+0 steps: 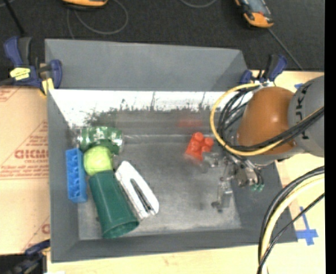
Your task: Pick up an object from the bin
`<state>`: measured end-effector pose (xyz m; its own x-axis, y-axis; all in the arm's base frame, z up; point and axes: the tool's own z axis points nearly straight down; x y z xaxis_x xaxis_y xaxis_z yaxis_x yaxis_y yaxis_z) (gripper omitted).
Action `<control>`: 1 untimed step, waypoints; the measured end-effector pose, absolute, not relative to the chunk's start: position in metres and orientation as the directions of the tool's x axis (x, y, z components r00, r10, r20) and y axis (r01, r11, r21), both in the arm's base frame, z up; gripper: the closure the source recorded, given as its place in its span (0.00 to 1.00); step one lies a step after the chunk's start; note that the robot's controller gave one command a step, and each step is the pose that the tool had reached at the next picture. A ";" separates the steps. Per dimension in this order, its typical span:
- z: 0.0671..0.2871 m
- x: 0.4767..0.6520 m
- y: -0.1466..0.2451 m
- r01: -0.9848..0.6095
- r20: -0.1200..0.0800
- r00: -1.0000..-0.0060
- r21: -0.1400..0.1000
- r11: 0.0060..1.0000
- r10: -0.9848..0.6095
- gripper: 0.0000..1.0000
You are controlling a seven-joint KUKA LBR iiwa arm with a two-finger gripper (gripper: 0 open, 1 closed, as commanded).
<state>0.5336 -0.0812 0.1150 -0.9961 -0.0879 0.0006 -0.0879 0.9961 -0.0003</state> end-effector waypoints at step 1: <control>0.108 0.558 -0.093 -0.100 -0.013 -0.995 -0.004 0.995 -0.100 0.00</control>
Offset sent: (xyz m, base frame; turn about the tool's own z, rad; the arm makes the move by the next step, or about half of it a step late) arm 0.0227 0.0151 0.0129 -0.0992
